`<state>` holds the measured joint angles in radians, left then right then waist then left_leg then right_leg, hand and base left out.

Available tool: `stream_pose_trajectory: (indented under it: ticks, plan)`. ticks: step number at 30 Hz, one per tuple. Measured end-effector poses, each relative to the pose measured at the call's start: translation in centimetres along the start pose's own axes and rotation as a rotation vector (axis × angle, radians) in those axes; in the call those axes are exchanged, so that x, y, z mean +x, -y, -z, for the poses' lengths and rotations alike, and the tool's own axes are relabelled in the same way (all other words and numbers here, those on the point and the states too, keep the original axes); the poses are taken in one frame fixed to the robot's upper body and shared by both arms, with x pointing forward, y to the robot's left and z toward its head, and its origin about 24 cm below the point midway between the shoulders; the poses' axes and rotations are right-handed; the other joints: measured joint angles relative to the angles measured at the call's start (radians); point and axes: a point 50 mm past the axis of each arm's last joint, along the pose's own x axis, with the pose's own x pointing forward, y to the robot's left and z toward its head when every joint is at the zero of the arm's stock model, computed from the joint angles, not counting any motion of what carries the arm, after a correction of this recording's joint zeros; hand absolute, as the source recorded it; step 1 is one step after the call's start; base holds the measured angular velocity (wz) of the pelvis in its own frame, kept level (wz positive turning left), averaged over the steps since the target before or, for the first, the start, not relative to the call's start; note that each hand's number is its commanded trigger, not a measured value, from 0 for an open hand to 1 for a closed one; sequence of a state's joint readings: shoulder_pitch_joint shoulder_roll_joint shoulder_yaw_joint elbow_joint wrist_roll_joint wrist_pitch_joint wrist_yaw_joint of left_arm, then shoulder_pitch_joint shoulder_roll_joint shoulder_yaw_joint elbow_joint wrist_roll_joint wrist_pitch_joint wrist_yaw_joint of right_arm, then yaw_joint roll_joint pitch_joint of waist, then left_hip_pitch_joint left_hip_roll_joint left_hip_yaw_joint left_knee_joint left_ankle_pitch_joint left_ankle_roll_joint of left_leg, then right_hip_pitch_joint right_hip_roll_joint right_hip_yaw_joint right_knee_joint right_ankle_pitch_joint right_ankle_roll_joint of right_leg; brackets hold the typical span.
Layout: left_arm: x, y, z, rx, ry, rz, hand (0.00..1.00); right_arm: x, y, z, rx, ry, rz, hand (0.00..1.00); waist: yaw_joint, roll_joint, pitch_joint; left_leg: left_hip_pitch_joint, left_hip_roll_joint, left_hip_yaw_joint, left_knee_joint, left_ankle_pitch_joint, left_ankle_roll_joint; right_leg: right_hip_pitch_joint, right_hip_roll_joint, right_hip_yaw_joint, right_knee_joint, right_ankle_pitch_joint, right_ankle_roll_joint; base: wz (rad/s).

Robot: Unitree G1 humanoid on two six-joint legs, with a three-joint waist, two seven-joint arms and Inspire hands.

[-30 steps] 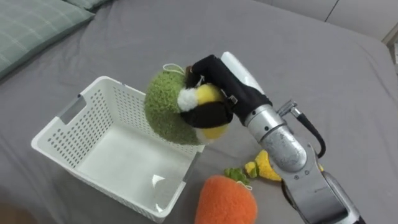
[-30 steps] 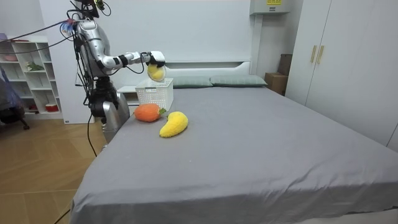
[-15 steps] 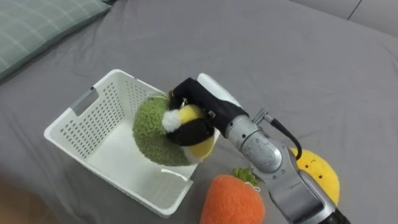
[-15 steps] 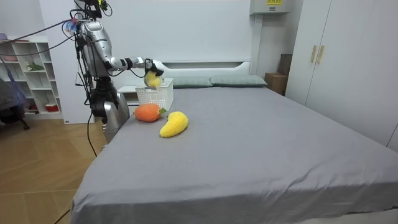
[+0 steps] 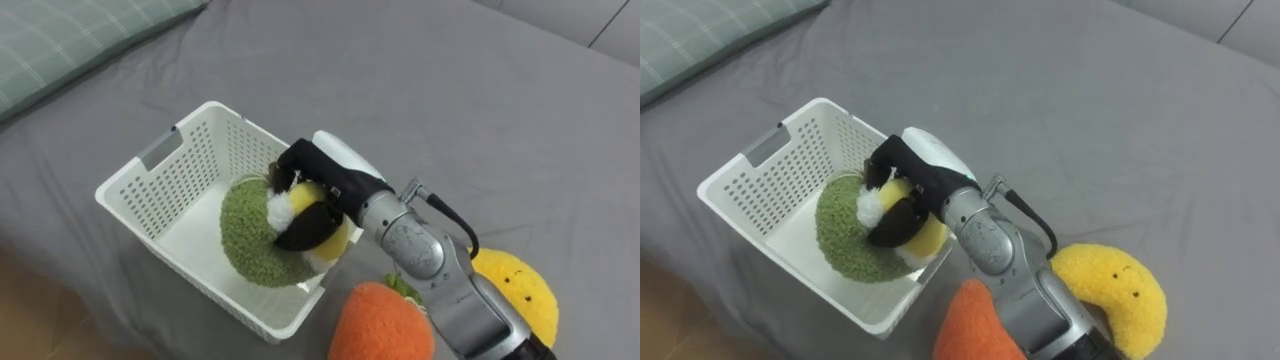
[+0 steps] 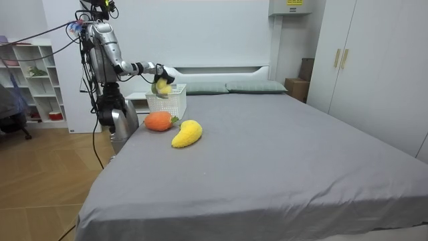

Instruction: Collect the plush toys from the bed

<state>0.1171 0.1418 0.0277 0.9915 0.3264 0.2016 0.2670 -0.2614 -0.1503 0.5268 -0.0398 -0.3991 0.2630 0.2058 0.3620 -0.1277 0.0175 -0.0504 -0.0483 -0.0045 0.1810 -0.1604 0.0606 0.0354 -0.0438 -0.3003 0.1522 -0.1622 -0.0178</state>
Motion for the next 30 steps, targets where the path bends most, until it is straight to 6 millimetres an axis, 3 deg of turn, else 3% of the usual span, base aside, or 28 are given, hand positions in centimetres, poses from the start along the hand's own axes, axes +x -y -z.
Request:
stream_pose_trajectory:
  ticks: [11, 25, 30]
  plan:
    - [-0.05, 0.31, -0.31, 0.016, 0.020, 0.027, 0.00, -0.03, 0.34, 0.01, -0.039, 0.000, 0.013, 0.00, -0.011, 0.018, 0.0122, -0.001, 0.000, 0.000, 0.006, 0.000, 0.000, 0.000, 0.000, -0.001, 0.000, 0.000, 0.000, 0.00]
    - [-0.04, 0.39, -0.46, 0.011, 0.023, 0.037, 0.00, 0.10, 0.71, -0.29, -0.005, 0.017, 0.038, 0.00, -0.026, 0.023, 0.0103, -0.002, 0.000, 0.000, 0.007, 0.000, 0.000, 0.000, 0.001, 0.000, -0.001, 0.000, 0.000, 0.00]
    - [-0.07, 0.39, -0.52, 0.000, 0.022, 0.018, 0.00, 0.10, 0.80, -0.67, 0.115, 0.054, 0.042, 0.00, -0.025, 0.033, 0.0037, -0.004, 0.000, 0.000, 0.008, 0.001, 0.000, 0.000, 0.000, -0.002, -0.001, 0.000, 0.000, 0.00]
